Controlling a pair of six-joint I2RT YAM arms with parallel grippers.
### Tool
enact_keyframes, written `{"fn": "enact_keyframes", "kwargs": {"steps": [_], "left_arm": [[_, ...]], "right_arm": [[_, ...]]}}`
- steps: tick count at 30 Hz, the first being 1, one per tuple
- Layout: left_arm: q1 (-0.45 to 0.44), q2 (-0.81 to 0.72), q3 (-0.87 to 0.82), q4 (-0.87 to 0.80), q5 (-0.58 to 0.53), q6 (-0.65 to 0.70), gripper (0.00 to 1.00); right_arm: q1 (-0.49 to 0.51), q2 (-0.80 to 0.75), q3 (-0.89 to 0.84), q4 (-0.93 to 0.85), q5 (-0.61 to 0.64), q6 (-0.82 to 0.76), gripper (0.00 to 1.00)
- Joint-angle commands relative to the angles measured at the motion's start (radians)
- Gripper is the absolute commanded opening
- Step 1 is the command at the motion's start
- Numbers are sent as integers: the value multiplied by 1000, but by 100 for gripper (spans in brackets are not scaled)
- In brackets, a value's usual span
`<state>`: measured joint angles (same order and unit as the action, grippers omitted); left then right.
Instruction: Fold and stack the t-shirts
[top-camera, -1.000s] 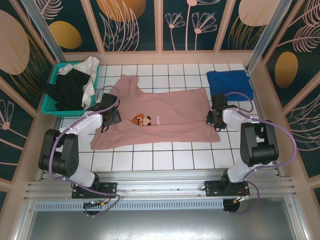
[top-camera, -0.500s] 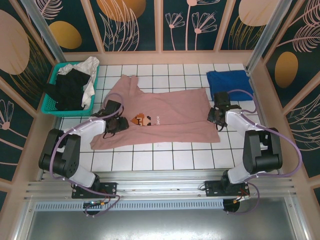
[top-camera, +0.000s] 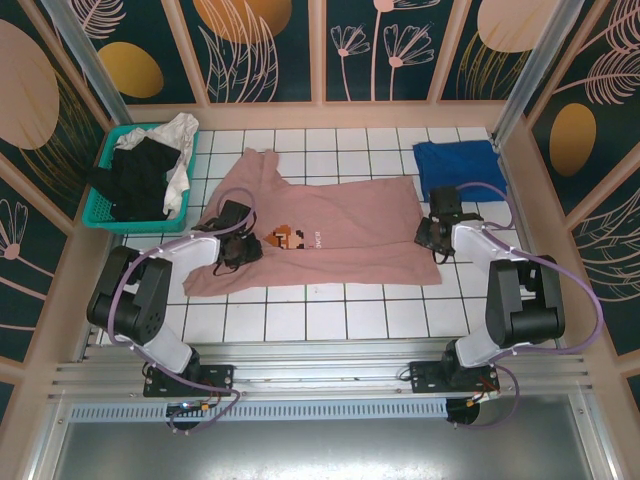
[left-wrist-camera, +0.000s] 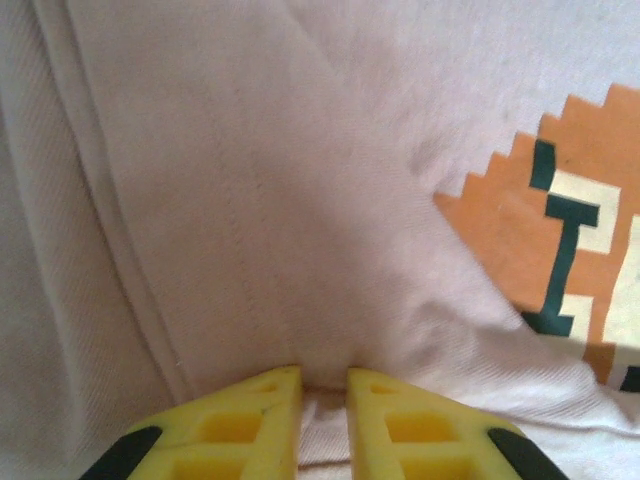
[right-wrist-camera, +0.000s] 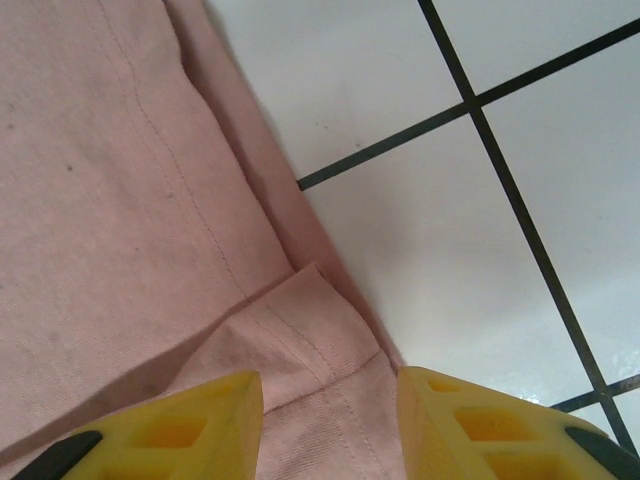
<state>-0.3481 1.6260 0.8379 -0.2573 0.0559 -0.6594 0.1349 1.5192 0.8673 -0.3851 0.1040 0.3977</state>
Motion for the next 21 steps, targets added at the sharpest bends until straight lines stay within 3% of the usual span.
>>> {"fn": "enact_keyframes", "kwargs": {"steps": [1, 8, 12, 21], "left_arm": [[1, 11, 66, -49, -34, 22, 18], [1, 14, 121, -114, -61, 46, 14], [1, -21, 58, -134, -85, 14, 33], [1, -18, -5, -79, -66, -25, 39]], "right_arm": [[-8, -6, -12, 26, -15, -14, 40], [-9, 15, -8, 47, -41, -22, 40], [-7, 26, -6, 54, -54, -24, 40], [-6, 60, -7, 78, -82, -32, 40]]}}
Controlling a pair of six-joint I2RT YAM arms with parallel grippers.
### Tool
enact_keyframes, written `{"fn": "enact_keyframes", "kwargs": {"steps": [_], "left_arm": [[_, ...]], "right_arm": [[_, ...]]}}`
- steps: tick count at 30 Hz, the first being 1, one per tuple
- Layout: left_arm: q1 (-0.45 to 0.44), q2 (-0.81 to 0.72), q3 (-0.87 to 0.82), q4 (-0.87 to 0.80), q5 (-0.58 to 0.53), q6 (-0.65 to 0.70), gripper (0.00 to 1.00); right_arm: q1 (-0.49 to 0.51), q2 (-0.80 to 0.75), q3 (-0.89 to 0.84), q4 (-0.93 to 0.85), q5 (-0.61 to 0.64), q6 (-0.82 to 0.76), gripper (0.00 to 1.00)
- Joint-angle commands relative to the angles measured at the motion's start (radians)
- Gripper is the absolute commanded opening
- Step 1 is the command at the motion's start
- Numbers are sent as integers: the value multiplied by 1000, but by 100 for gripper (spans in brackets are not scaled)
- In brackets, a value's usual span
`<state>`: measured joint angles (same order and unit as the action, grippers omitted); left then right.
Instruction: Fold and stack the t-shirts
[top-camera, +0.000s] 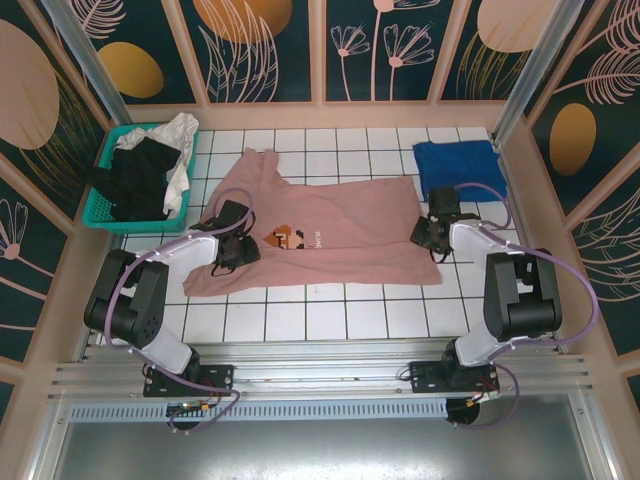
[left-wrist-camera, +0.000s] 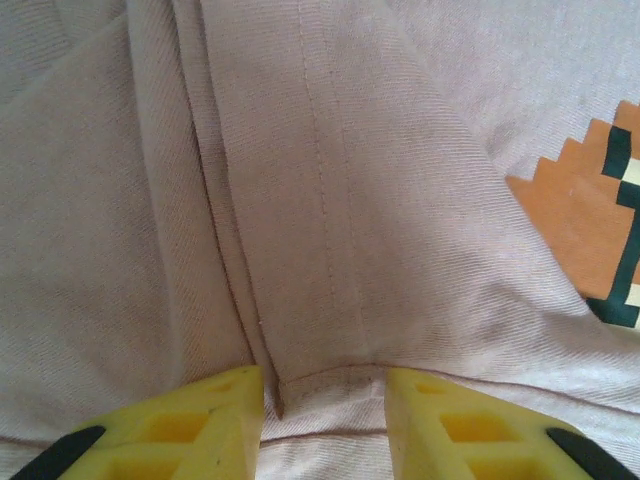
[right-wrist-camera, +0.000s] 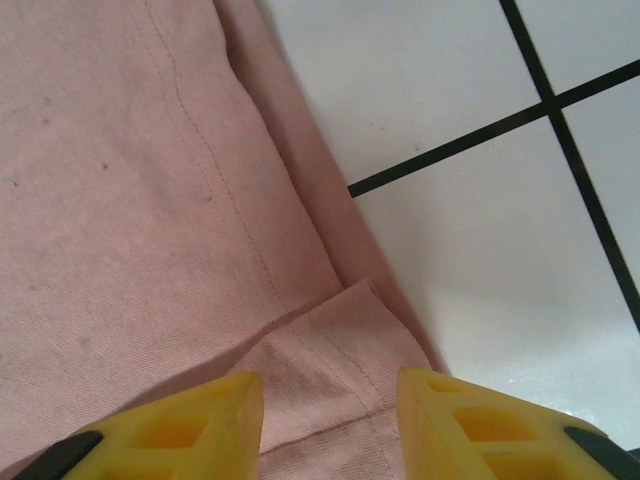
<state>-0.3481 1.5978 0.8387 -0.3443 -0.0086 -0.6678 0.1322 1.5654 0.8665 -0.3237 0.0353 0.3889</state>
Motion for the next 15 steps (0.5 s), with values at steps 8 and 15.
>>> {"fn": "enact_keyframes", "kwargs": {"steps": [8, 15], "left_arm": [[1, 47, 13, 11, -1, -9, 41], [1, 33, 42, -15, -20, 0, 26]], "right_arm": [[-4, 18, -18, 25, -9, -25, 40], [-5, 23, -16, 32, -15, -25, 40]]}}
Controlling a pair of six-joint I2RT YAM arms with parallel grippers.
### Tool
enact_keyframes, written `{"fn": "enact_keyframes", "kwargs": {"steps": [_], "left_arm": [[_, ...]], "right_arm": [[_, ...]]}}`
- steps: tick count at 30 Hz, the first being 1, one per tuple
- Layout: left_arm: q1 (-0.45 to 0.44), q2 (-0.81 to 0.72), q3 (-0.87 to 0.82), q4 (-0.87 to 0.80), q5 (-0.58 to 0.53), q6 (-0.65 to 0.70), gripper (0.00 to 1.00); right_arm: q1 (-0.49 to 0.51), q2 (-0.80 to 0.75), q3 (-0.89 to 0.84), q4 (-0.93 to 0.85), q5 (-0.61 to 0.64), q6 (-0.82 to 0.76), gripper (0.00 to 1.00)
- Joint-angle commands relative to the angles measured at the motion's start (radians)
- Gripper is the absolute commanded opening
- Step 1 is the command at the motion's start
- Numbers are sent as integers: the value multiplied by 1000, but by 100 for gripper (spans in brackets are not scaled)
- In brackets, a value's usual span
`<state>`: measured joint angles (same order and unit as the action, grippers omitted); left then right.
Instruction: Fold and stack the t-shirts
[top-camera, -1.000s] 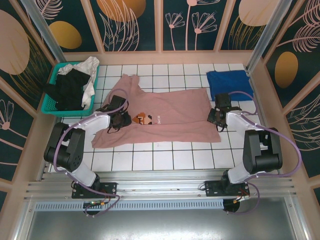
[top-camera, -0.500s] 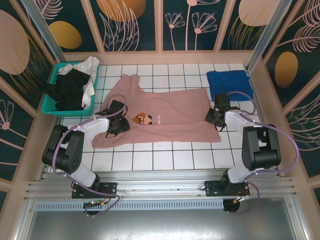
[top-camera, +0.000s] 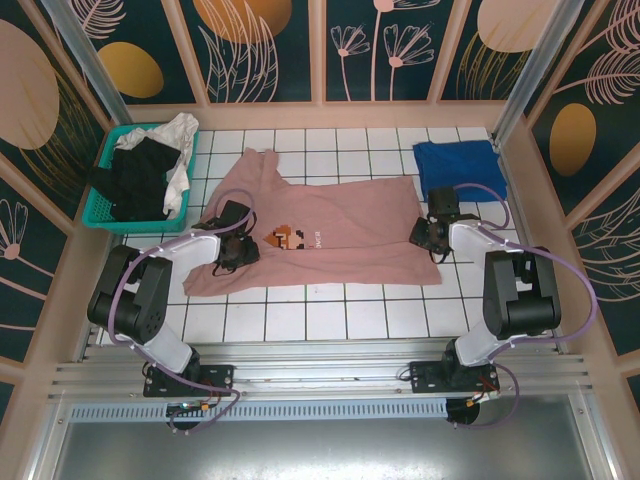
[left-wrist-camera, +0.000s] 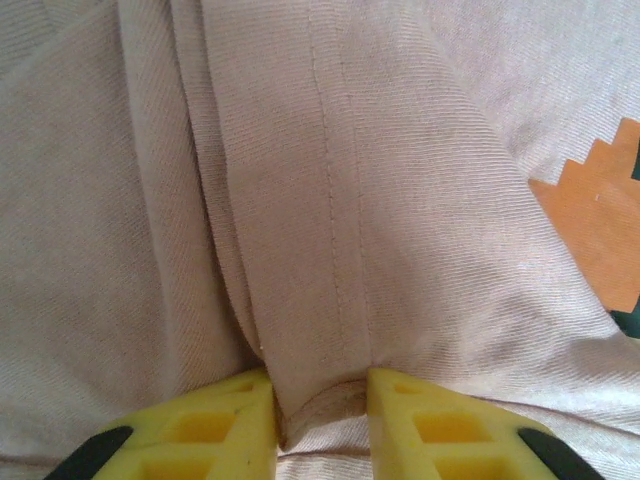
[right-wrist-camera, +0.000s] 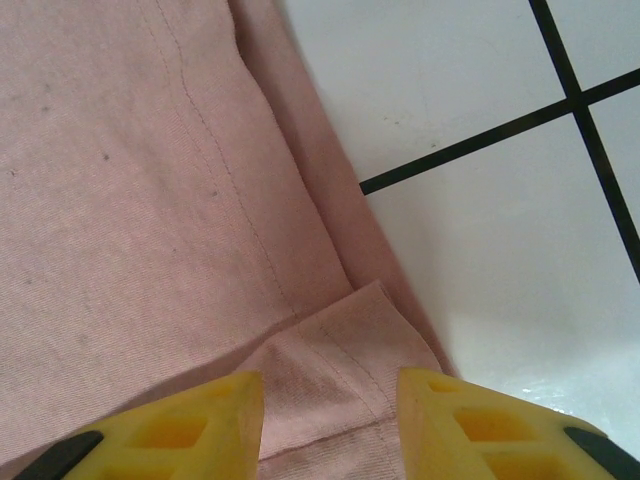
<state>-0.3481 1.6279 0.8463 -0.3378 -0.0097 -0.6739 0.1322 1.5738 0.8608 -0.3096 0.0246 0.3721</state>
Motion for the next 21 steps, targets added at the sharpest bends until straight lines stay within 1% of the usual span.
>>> {"fn": "enact_keyframes", "kwargs": {"steps": [1, 7, 10, 14, 15, 18, 21], "left_arm": [[1, 1, 40, -26, -21, 7, 26], [1, -2, 70, -57, -41, 23, 23], [2, 3, 87, -65, -50, 31, 16], [1, 26, 114, -71, -44, 45, 3], [1, 29, 117, -72, -44, 48, 1], [1, 37, 120, -76, -47, 56, 0], [1, 55, 195, -72, -33, 80, 0]], "right_arm": [[-5, 15, -10, 19, -5, -9, 40], [-5, 20, -18, 28, -5, -7, 40], [-5, 23, -23, 31, -5, -8, 40], [-4, 26, -26, 33, -5, -10, 40], [-5, 26, -25, 33, -5, -12, 40], [-6, 21, -26, 32, -2, -13, 40], [-6, 15, -23, 30, -4, -16, 40]]}}
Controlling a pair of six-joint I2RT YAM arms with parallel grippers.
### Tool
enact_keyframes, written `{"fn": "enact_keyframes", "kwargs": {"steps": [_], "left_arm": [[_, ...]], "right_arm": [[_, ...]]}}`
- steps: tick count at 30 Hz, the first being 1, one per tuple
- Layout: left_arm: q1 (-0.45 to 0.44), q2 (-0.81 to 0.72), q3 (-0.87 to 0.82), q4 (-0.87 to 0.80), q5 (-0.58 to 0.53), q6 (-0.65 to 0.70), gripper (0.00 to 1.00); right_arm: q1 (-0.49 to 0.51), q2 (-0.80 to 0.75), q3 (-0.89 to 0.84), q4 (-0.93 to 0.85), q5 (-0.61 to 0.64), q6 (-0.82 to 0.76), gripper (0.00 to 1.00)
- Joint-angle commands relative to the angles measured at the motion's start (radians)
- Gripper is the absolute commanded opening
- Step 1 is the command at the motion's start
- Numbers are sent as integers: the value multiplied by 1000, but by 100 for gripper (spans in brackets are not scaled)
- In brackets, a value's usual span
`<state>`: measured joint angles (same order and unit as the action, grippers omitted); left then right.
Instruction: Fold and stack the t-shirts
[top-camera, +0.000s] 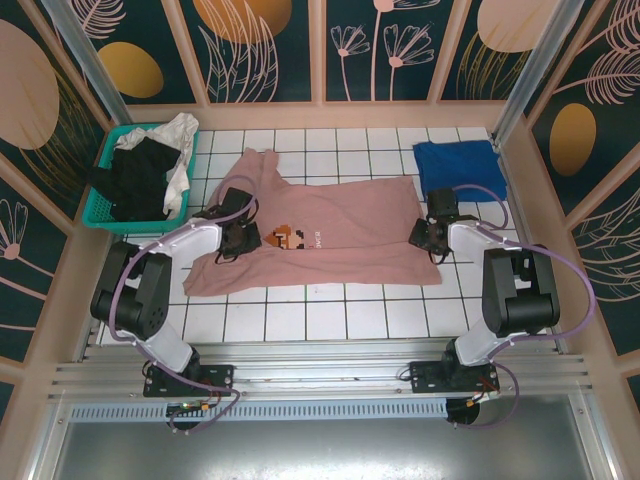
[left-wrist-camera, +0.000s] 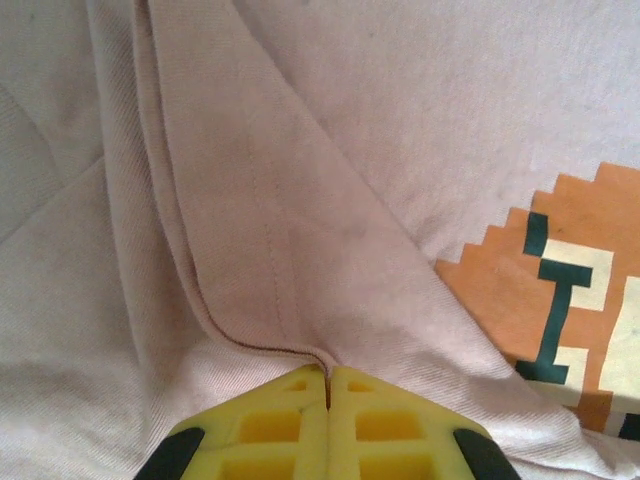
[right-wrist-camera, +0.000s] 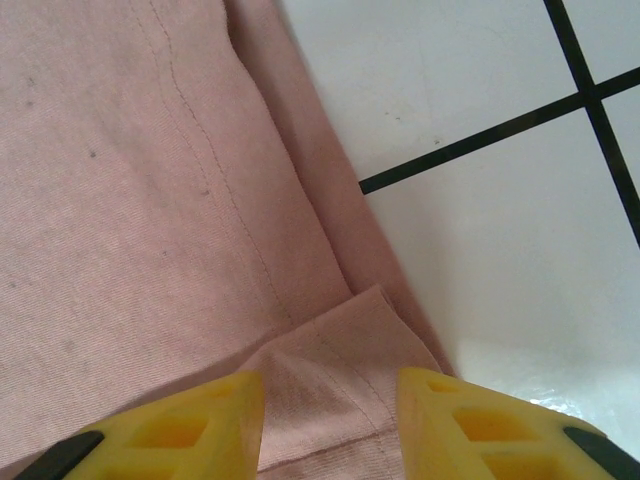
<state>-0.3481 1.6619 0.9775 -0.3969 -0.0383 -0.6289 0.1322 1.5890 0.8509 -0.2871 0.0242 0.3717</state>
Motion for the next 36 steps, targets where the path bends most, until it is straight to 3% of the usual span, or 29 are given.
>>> {"fn": "enact_keyframes", "kwargs": {"steps": [1, 12, 19, 23, 24, 27, 30, 31, 36], "left_arm": [[1, 36, 92, -12, 5, 47, 0], [-23, 238, 317, -33, 41, 171, 0], [-25, 319, 404, -2, 108, 179, 5], [-25, 340, 443, 0, 137, 200, 5], [-26, 347, 455, -2, 152, 207, 8], [-29, 361, 473, 6, 182, 228, 30], [-25, 368, 470, -1, 156, 215, 39], [-18, 355, 459, 2, 138, 199, 49], [18, 171, 282, 44, 78, 121, 63]], "right_arm": [[-6, -3, -11, 5, -4, -16, 40], [6, -36, -1, -6, -4, -14, 40], [70, -99, 15, -23, 25, -2, 40], [130, -135, 42, -5, -53, 22, 41], [159, -142, 55, 9, -76, 24, 41], [236, -127, 88, 48, -91, 24, 41], [265, -76, 78, 106, -128, 50, 42], [276, -54, 68, 132, -153, 60, 42], [299, 20, 41, 86, -87, 99, 42]]}}
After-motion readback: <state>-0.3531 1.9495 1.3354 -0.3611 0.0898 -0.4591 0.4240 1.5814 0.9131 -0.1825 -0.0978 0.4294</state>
